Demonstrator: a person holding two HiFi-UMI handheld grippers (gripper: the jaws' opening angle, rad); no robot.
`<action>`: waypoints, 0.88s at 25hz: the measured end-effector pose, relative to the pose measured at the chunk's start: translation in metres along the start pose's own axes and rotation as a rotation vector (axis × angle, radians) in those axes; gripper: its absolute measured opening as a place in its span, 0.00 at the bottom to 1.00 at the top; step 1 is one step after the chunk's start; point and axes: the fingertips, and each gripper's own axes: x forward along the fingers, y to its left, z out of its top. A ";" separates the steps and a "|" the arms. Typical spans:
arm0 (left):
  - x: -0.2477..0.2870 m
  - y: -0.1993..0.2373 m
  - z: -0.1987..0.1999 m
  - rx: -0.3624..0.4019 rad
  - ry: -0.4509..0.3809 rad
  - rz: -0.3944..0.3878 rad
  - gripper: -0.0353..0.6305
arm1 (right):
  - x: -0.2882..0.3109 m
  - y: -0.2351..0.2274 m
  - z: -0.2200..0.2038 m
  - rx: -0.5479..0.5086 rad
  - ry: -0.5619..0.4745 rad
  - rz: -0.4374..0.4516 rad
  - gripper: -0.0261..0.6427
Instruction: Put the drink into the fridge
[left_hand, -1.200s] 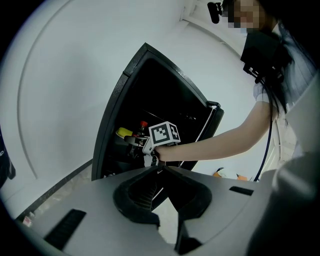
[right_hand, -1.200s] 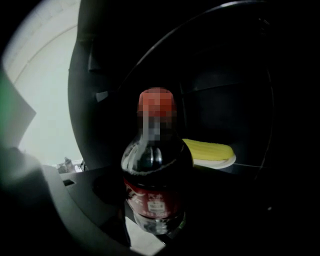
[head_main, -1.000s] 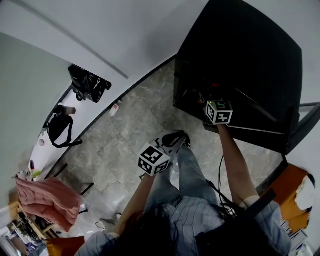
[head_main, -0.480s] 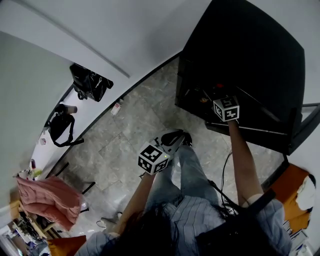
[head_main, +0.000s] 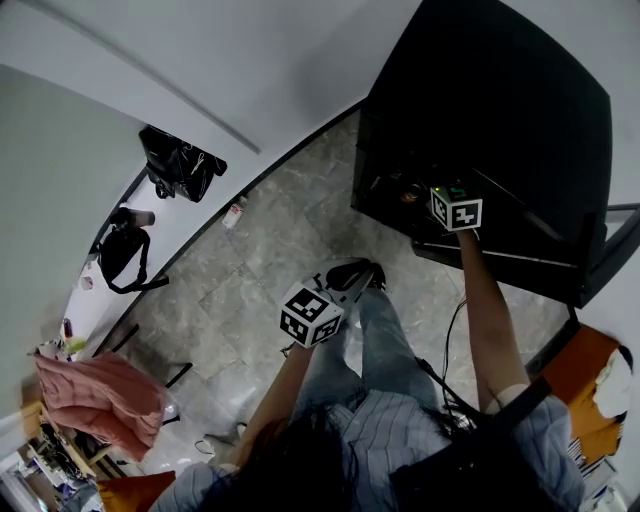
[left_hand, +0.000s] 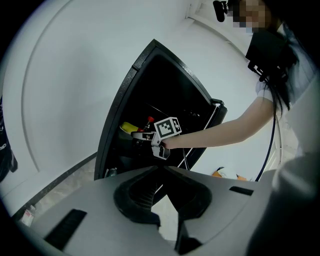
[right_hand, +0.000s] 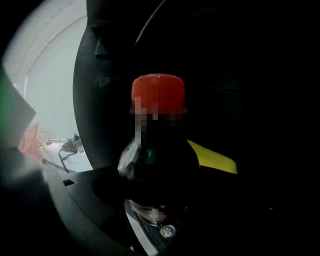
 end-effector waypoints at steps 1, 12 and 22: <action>0.000 0.000 0.000 0.002 0.001 -0.001 0.10 | 0.000 0.000 -0.001 0.006 0.015 0.002 0.49; -0.010 0.001 -0.010 -0.004 0.021 0.014 0.10 | -0.006 -0.005 -0.007 0.110 0.062 -0.075 0.49; -0.018 0.001 -0.014 -0.004 0.023 0.015 0.10 | -0.030 -0.002 0.005 0.190 -0.005 -0.091 0.49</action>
